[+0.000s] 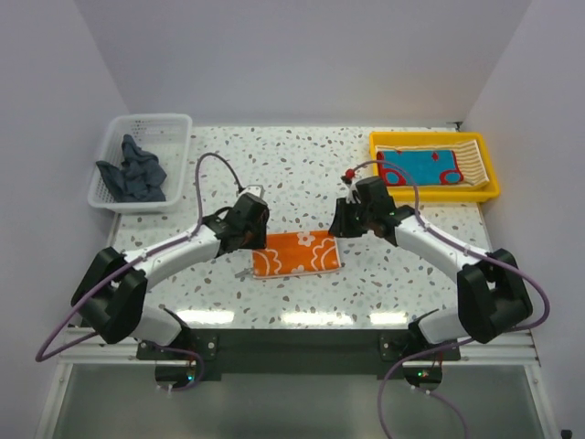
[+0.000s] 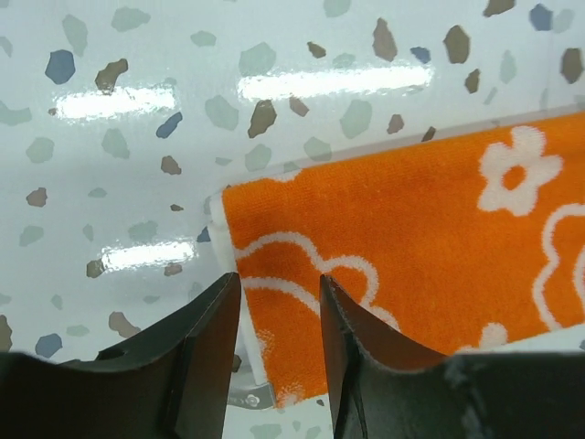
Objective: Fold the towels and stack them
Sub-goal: Neatly place the folded towel into the bin
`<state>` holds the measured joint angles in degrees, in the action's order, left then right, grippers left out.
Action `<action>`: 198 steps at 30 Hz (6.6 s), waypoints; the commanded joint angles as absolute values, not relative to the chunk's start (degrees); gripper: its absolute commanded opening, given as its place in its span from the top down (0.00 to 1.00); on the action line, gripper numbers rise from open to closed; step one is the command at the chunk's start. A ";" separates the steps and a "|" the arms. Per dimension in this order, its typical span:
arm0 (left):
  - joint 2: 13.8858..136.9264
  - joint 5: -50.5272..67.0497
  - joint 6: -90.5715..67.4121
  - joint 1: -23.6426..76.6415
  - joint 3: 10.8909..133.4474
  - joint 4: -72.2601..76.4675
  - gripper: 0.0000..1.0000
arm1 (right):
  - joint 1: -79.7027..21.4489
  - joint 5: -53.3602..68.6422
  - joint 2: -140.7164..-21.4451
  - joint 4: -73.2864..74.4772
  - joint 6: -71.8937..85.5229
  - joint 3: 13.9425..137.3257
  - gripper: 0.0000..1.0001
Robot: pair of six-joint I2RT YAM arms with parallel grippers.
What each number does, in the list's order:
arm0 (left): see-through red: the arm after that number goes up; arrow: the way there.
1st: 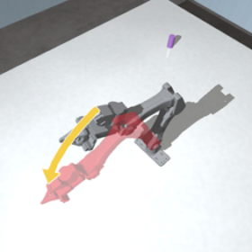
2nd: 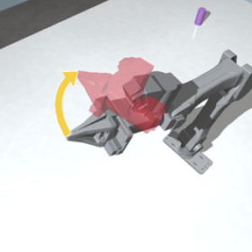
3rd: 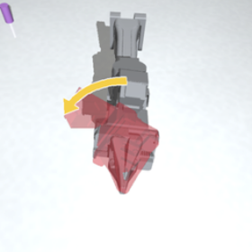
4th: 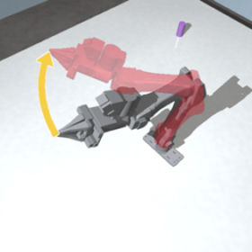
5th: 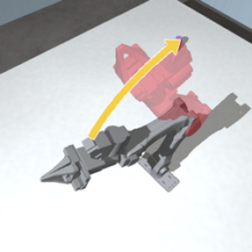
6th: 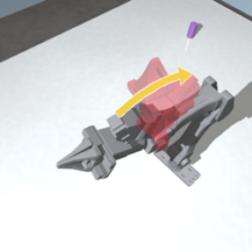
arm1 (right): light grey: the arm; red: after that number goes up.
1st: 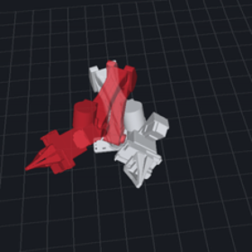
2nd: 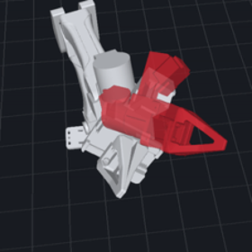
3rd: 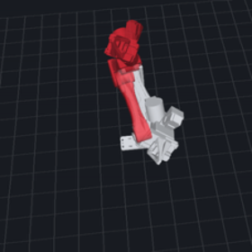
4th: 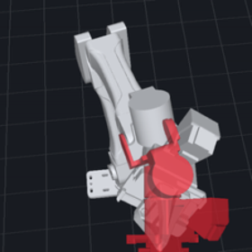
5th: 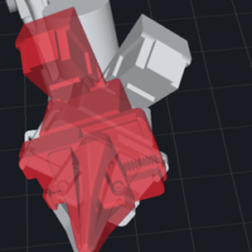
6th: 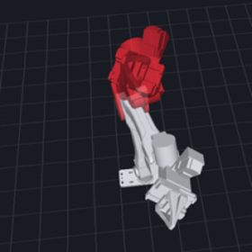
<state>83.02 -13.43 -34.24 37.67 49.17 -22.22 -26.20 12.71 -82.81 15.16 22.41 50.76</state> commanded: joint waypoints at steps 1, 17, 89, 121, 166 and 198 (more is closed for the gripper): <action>80.07 -11.61 -34.19 38.84 47.56 -22.42 0.55 | -27.77 16.78 -80.42 18.72 22.14 47.83 0.74; 80.60 -15.72 -34.20 43.15 48.68 -26.36 0.57 | -29.18 15.22 -78.58 22.04 21.98 44.20 0.71; 102.49 -22.15 -23.91 64.25 73.21 -21.45 1.00 | -17.40 25.14 -81.73 -4.03 54.73 30.86 0.02; 110.56 -23.46 -23.73 66.09 76.20 -21.18 0.37 | -9.67 6.85 -84.29 12.66 38.59 36.65 0.01; 105.64 -20.83 -27.33 63.72 75.67 -22.94 1.00 | -21.53 23.46 -91.84 -6.50 58.36 31.38 0.01; 103.81 -20.92 -28.56 63.19 76.56 -21.89 0.28 | -25.14 21.54 -95.62 2.10 48.01 40.06 1.00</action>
